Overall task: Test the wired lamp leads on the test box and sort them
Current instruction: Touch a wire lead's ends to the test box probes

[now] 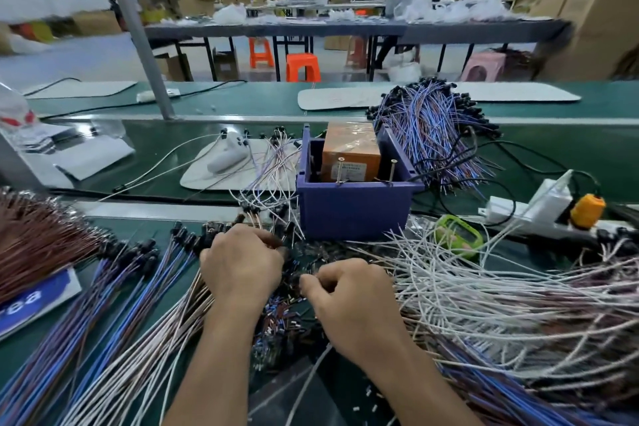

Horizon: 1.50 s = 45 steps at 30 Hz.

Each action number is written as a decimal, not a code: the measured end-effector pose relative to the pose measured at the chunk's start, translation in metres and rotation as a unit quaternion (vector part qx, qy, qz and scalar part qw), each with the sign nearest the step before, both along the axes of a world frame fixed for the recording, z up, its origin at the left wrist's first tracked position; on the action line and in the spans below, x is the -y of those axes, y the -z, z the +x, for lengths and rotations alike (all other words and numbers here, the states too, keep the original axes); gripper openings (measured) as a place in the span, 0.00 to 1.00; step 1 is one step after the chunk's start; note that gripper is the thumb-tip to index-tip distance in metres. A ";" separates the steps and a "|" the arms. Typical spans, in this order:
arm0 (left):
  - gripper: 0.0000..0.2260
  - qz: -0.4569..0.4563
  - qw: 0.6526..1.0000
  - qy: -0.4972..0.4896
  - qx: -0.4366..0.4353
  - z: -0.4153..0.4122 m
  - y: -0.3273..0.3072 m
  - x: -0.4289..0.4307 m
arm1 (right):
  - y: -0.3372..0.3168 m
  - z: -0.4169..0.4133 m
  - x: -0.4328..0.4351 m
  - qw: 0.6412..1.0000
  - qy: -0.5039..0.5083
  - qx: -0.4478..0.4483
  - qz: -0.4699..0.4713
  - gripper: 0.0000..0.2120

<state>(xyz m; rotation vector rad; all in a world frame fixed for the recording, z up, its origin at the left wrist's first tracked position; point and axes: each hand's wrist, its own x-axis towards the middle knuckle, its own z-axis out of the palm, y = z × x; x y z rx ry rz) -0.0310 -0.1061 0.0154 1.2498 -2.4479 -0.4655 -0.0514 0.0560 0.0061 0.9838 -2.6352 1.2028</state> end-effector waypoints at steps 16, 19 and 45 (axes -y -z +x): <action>0.06 0.142 0.963 -0.026 -0.227 -0.001 -0.002 0.004 | -0.002 0.002 0.001 0.999 0.003 0.026 -0.026 0.21; 0.04 0.232 0.880 0.012 -0.415 0.003 -0.013 -0.003 | -0.006 0.004 0.001 0.997 -0.004 0.046 -0.059 0.20; 0.10 0.247 0.867 0.362 -0.235 0.007 -0.026 -0.050 | -0.056 -0.052 -0.084 0.670 0.130 0.347 -0.643 0.12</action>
